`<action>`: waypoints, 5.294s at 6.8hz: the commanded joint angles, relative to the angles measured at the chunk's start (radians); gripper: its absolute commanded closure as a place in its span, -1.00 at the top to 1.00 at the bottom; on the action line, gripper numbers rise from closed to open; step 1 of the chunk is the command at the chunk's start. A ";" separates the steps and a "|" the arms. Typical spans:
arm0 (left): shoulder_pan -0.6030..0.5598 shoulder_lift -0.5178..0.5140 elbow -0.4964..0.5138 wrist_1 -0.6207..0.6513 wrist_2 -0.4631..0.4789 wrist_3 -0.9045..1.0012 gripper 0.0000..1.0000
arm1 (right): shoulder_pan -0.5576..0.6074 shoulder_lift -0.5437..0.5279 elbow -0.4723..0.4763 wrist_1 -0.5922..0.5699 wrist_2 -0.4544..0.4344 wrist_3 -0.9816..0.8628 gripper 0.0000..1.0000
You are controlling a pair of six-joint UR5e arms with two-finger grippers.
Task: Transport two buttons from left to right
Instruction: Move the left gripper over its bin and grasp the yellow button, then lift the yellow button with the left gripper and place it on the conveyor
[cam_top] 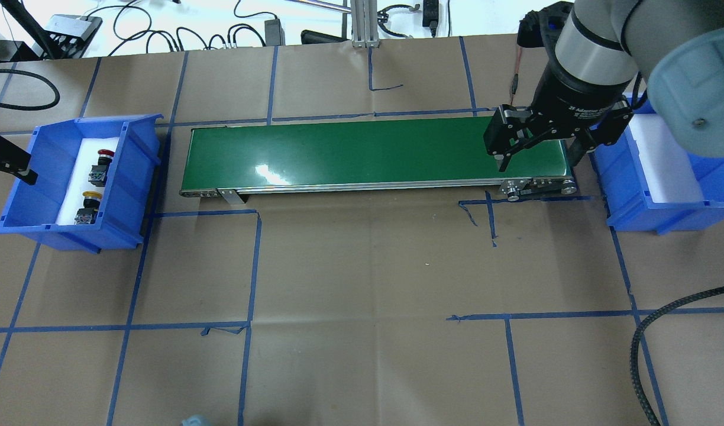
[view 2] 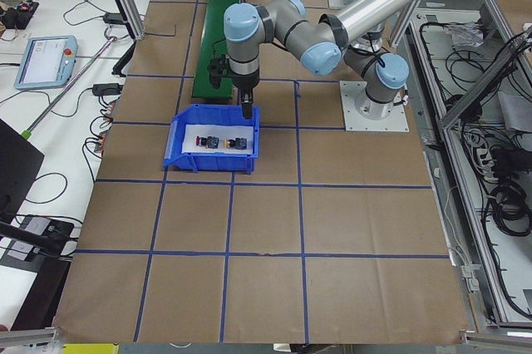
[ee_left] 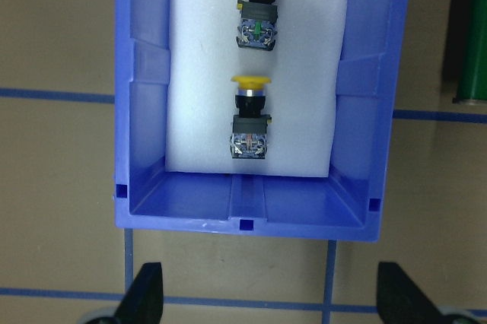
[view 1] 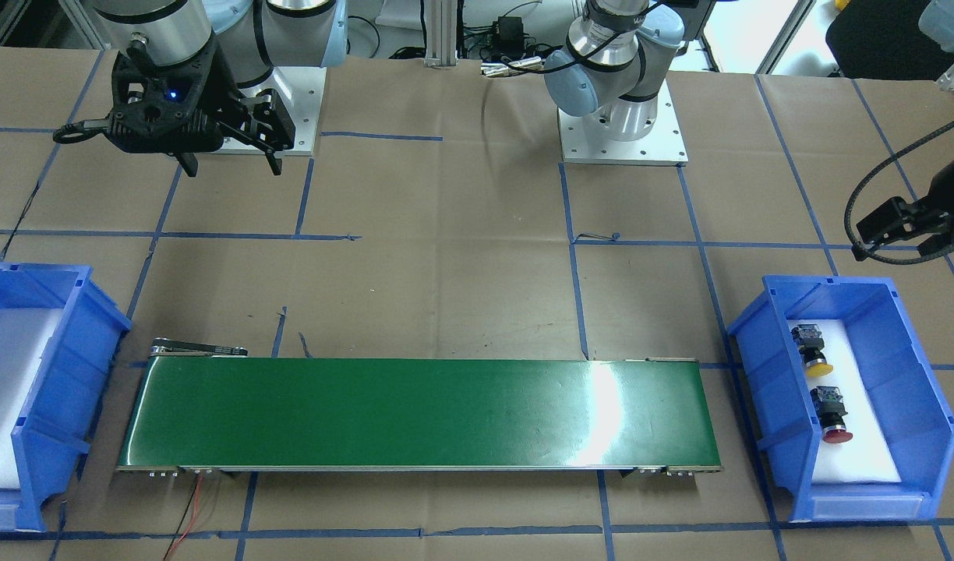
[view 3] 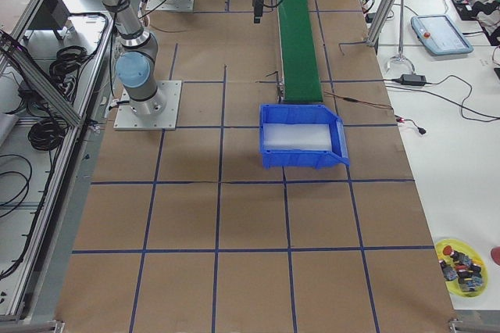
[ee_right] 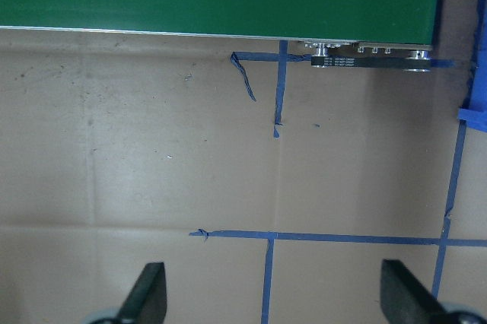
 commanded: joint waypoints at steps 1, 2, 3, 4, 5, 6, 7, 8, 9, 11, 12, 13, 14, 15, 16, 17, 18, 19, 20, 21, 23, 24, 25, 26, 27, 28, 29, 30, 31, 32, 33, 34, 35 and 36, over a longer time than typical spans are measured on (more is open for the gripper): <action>-0.009 -0.056 -0.028 0.091 -0.001 0.021 1.00 | 0.000 0.000 0.000 0.000 0.000 0.000 1.00; -0.011 -0.095 -0.047 0.152 -0.001 0.021 1.00 | 0.000 0.000 0.000 0.000 0.000 0.000 1.00; -0.011 -0.128 -0.078 0.213 -0.001 0.020 1.00 | 0.000 0.000 0.000 0.000 0.000 0.000 1.00; -0.011 -0.148 -0.106 0.259 -0.018 0.020 1.00 | 0.000 0.000 0.000 0.000 0.000 0.000 1.00; -0.011 -0.167 -0.144 0.321 -0.018 0.014 1.00 | 0.000 0.000 0.000 0.000 0.000 0.000 1.00; -0.011 -0.169 -0.172 0.356 -0.017 0.013 1.00 | 0.000 0.000 0.002 0.000 0.000 0.000 1.00; -0.011 -0.175 -0.183 0.370 -0.018 0.013 1.00 | 0.000 0.000 0.002 -0.002 0.000 0.000 1.00; -0.011 -0.201 -0.192 0.383 -0.017 0.013 1.00 | 0.000 0.000 0.002 -0.002 0.000 0.000 1.00; -0.011 -0.240 -0.199 0.434 -0.009 0.018 1.00 | 0.000 0.000 0.002 -0.002 0.000 0.000 1.00; -0.011 -0.251 -0.198 0.446 -0.008 0.012 0.99 | 0.000 0.000 0.002 -0.002 0.000 0.000 1.00; -0.011 -0.253 -0.198 0.447 -0.015 0.010 0.80 | 0.000 0.000 0.002 -0.002 0.000 0.000 1.00; -0.011 -0.258 -0.196 0.446 -0.011 0.009 0.42 | 0.000 0.001 0.003 -0.002 0.000 0.000 1.00; -0.011 -0.256 -0.192 0.436 -0.003 -0.021 -0.08 | 0.000 0.001 0.003 0.000 0.000 0.000 1.00; -0.011 -0.255 -0.184 0.427 -0.002 -0.025 -0.49 | 0.000 0.014 0.000 0.001 0.000 0.000 1.00; -0.011 -0.229 -0.174 0.386 -0.003 -0.029 -0.84 | 0.000 0.021 -0.003 0.003 0.000 0.000 1.00; -0.011 -0.207 -0.151 0.372 -0.002 -0.029 -0.94 | 0.000 0.021 -0.005 0.003 0.000 0.000 1.00; -0.011 -0.158 -0.078 0.264 -0.003 -0.026 -0.94 | 0.000 0.021 -0.005 0.004 0.000 0.000 1.00; -0.009 -0.111 0.022 0.102 0.000 -0.023 -0.94 | 0.000 0.021 -0.005 0.004 0.000 0.000 1.00; -0.009 -0.119 0.119 -0.026 0.009 -0.025 -0.94 | 0.000 0.021 -0.006 0.004 0.000 0.000 1.00; -0.021 -0.133 0.194 -0.072 0.006 -0.025 -0.94 | 0.000 0.021 -0.006 0.004 0.000 0.000 1.00; -0.172 -0.146 0.222 -0.076 0.003 -0.125 -0.94 | 0.000 0.021 -0.006 0.004 0.000 0.000 1.00; -0.278 -0.150 0.224 -0.071 0.006 -0.223 -0.94 | 0.000 0.021 -0.005 0.004 0.000 0.000 1.00; -0.376 -0.156 0.222 -0.070 0.003 -0.337 -0.94 | 0.000 0.021 -0.005 0.004 0.000 0.000 1.00; -0.478 -0.187 0.222 -0.061 0.002 -0.447 -0.94 | 0.000 0.021 -0.005 0.004 0.000 0.000 1.00; -0.547 -0.233 0.204 0.000 -0.009 -0.527 -0.94 | 0.000 0.021 -0.005 0.004 0.000 0.000 1.00; -0.584 -0.283 0.184 0.052 -0.009 -0.564 -0.95 | 0.000 0.021 -0.003 0.004 0.000 0.000 1.00; -0.607 -0.328 0.175 0.103 -0.005 -0.598 -0.95 | 0.000 0.021 -0.002 0.004 0.000 0.000 1.00; -0.613 -0.349 0.164 0.122 -0.006 -0.608 -0.95 | 0.000 0.021 -0.003 0.004 0.000 0.000 1.00; -0.621 -0.357 0.144 0.134 -0.006 -0.609 -0.95 | 0.000 0.021 -0.003 0.004 0.000 0.000 1.00; -0.623 -0.359 0.123 0.189 -0.005 -0.603 -0.95 | 0.000 0.021 -0.002 0.004 -0.002 0.000 1.00; -0.623 -0.359 0.117 0.218 0.002 -0.603 -0.52 | 0.000 0.023 0.000 0.003 -0.002 0.000 1.00; -0.621 -0.356 0.120 0.220 -0.006 -0.612 0.98 | -0.002 0.021 -0.003 0.007 -0.002 -0.002 1.00; -0.621 -0.351 0.123 0.220 -0.003 -0.629 1.00 | -0.002 0.023 -0.005 0.007 -0.002 -0.002 1.00; -0.621 -0.328 0.147 0.203 0.002 -0.628 1.00 | -0.002 0.023 0.000 0.007 -0.002 0.000 1.00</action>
